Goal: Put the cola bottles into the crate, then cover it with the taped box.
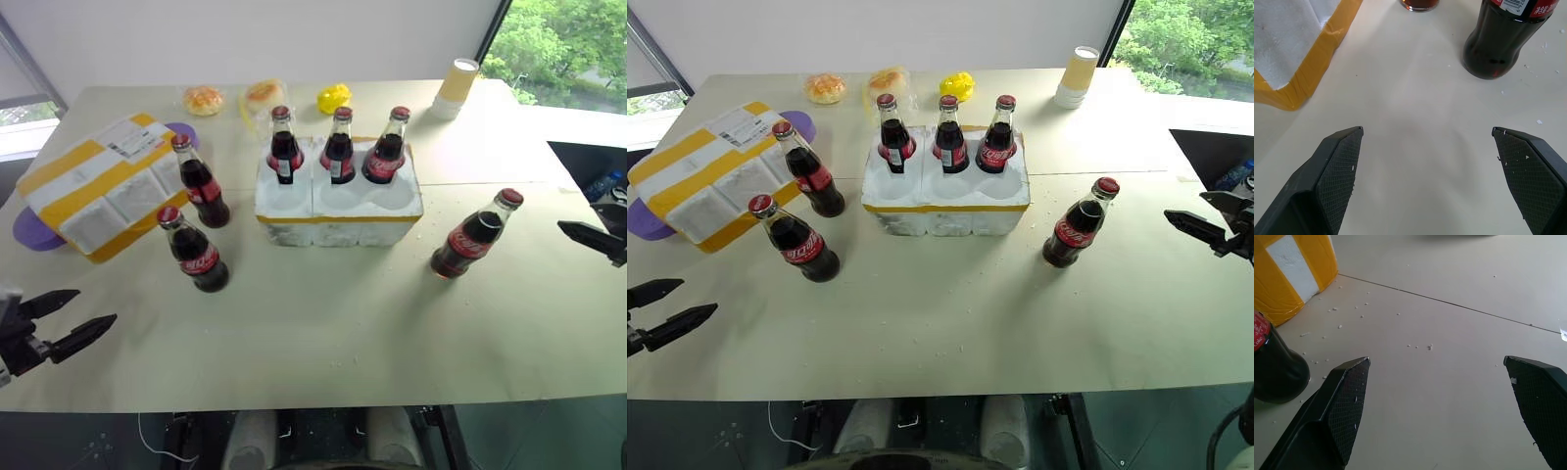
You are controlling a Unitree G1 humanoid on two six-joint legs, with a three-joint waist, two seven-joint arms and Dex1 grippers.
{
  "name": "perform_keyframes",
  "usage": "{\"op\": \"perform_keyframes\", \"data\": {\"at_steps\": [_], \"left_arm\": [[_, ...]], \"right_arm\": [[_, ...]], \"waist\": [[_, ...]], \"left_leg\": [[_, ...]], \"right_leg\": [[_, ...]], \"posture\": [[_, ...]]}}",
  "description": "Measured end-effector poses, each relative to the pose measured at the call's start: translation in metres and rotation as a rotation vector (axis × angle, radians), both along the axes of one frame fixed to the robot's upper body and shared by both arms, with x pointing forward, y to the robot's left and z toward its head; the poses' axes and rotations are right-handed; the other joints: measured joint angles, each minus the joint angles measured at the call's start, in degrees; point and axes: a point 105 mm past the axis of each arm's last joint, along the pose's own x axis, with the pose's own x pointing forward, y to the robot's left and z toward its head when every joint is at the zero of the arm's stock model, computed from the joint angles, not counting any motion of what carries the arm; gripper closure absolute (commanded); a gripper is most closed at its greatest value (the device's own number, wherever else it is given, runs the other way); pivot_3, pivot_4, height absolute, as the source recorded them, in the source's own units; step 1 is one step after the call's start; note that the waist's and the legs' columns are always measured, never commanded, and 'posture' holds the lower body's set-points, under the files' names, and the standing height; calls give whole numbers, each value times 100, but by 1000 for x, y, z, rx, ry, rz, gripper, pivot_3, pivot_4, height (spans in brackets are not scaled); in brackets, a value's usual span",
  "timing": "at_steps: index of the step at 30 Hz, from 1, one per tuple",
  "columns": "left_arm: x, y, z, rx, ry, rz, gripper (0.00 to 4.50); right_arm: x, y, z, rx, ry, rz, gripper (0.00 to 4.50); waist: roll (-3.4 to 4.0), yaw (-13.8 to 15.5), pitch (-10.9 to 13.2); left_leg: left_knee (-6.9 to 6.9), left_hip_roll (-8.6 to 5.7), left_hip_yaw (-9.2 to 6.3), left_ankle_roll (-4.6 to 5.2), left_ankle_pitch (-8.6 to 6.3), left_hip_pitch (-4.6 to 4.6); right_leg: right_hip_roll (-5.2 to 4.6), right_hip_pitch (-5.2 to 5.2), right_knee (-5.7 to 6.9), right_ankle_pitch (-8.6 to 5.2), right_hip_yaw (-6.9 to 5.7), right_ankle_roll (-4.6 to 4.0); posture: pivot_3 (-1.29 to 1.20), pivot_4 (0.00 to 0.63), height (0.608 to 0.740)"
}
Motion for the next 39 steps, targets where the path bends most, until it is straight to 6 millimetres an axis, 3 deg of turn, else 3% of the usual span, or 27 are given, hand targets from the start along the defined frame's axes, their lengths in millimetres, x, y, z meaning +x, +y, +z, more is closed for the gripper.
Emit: {"op": "perform_keyframes", "data": {"at_steps": [18,23,26,31,35,39], "left_arm": [[13,6,9,-12,-49,31,88],[18,1,16,-68,-72,3,88],[24,2,22,-121,-84,6,88],[28,-5,35,-134,-89,-57,88],[31,-19,41,-89,-66,-155,88],[33,-40,37,-62,-27,-275,88]], "right_arm": [[-1,-6,-5,16,-1,-23,0],[0,-3,1,28,-10,6,0],[0,-1,21,42,-31,34,0],[2,19,82,60,-104,160,0],[1,54,110,40,-90,341,0],[-3,106,133,20,-61,568,0]], "waist": [[0,-3,-1],[2,-8,-1],[4,-9,0],[9,-27,2],[10,-20,2],[21,-14,8]], "left_leg": [[0,0,3,2,13,1],[0,1,4,-2,18,2],[0,1,4,-2,19,2],[-4,2,5,-4,18,1],[-5,1,5,-18,10,0],[-6,2,7,-20,9,-3]], "right_leg": [[2,5,3,0,1,1],[4,5,6,1,2,2],[4,4,7,2,3,3],[4,-5,7,1,6,1],[0,-8,7,1,7,0],[0,-16,9,4,10,-5]], "posture": [[0,150,740],[0,150,740],[0,150,740],[0,150,740],[0,150,740],[0,150,740]]}}
